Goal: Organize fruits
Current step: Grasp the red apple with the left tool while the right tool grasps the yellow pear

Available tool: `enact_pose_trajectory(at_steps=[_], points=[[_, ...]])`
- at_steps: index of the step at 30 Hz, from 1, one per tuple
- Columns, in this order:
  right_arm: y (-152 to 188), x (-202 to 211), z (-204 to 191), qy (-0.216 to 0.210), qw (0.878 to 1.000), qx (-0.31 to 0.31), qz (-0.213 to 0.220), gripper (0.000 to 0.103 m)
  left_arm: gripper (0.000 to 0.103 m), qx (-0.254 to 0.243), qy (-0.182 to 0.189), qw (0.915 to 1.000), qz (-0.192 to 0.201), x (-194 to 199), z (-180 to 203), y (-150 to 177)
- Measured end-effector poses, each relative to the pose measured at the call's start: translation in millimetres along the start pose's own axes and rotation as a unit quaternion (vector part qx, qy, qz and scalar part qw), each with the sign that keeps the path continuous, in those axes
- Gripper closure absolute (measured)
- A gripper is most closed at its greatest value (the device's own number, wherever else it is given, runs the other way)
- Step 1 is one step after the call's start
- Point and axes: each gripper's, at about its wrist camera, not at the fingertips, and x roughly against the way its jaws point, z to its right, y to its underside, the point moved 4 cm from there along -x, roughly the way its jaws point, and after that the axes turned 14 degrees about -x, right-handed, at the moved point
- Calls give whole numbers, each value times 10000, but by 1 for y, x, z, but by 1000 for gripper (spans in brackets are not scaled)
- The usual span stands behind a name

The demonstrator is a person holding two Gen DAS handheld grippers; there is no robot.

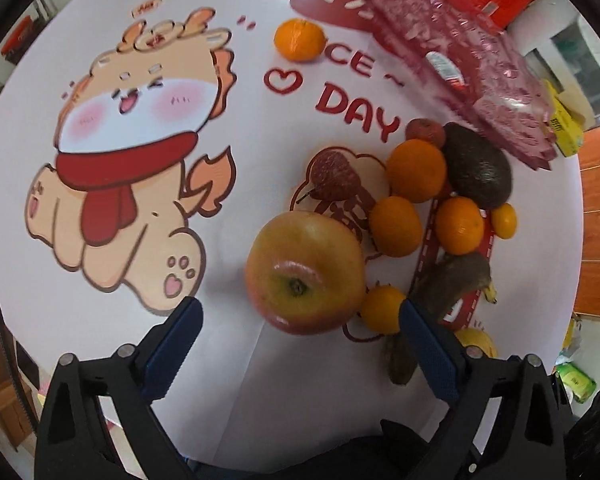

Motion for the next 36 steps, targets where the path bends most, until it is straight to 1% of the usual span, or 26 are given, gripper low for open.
enact_pose_trajectory(at_steps=[3, 7, 11, 14, 16, 17, 19, 22, 32, 36], points=[[0, -10, 3, -88, 9997, -20, -232, 10, 10, 34, -88, 9999, -95, -12, -3, -1], [1, -23, 0, -242, 9981, 47, -571, 17, 12, 115, -64, 9998, -122, -24, -6, -2], [-1, -28, -2, -164, 9978, 116, -636, 17, 21, 113, 4, 9999, -62, -29, -7, -7], [-1, -33, -2, -130, 9972, 97, -731, 21, 27, 44, 41, 10000, -24, -29, -4, -9], [-3, -38, -2, -50, 9974, 107, -717, 22, 32, 22, 109, 9999, 2, -30, -3, -10], [-4, -39, -2, -12, 9974, 110, -706, 23, 34, 28, 130, 9999, 12, -31, -3, -15], [-6, -43, -2, 24, 9972, 67, -744, 25, 34, 70, 152, 9999, -8, -34, -1, -19], [-9, -46, -4, 86, 9975, 97, -700, 30, 37, 70, 168, 9998, 43, -35, 0, -20], [-15, -50, -5, 113, 9977, -47, -674, 31, 38, 1, 191, 9998, 19, -34, 2, -19], [-13, -47, -6, 190, 9971, -180, -711, 31, 38, 75, 245, 9997, -25, -30, -5, -6]])
